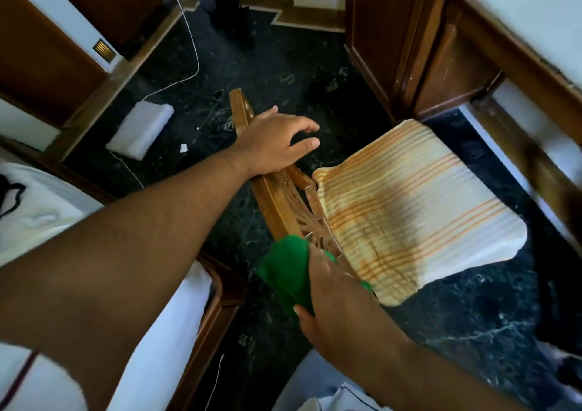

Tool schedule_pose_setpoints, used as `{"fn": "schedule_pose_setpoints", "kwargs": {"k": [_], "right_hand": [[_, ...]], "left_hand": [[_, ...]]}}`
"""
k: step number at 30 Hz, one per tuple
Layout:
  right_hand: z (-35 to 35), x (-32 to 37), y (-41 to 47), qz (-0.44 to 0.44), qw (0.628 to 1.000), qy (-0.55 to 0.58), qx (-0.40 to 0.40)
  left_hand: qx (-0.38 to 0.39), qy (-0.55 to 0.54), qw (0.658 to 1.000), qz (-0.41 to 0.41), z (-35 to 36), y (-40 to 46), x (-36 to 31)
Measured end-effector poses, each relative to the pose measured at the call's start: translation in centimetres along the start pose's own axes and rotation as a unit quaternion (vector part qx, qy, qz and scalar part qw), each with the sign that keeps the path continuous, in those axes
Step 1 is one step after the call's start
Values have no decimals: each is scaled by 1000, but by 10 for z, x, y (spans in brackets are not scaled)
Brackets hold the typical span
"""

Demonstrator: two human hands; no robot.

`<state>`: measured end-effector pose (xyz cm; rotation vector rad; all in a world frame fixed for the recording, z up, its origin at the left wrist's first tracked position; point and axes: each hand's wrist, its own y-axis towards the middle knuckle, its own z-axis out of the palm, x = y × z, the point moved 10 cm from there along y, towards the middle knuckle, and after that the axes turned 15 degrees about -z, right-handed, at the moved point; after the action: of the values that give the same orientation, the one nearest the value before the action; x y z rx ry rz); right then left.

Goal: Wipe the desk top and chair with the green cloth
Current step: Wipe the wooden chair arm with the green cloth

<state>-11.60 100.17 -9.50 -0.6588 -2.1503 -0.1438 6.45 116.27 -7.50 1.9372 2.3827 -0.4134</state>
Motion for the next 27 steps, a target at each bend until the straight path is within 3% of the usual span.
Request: {"fn": "schedule_pose_setpoints", "kwargs": {"k": [4,9,13,17,20,24,27], "right_hand": [[4,-3,-15,13,999,-30,28],[-19,15,56,27,996,-69,-56],[-22,9,98,43,997,-60,-32],[-13,5,50,40,999,-10,-24],[-4,1,-12,103,993,7,-50],[-3,-5,-75,201,976,-65,-53],[-2,3,-68,226,964,-128,-61]], "left_hand": [[-24,-12,1000,4,-2,0,0],[-50,-24,998,34,-5,-1,-4],[-55,-17,997,44,-7,1,-3],[-75,-52,993,72,-13,-3,-9],[-85,-94,989,69,-17,-6,-4],[-76,-86,990,80,-14,-5,-6],[-62,-73,991,88,-11,-6,-8]]}}
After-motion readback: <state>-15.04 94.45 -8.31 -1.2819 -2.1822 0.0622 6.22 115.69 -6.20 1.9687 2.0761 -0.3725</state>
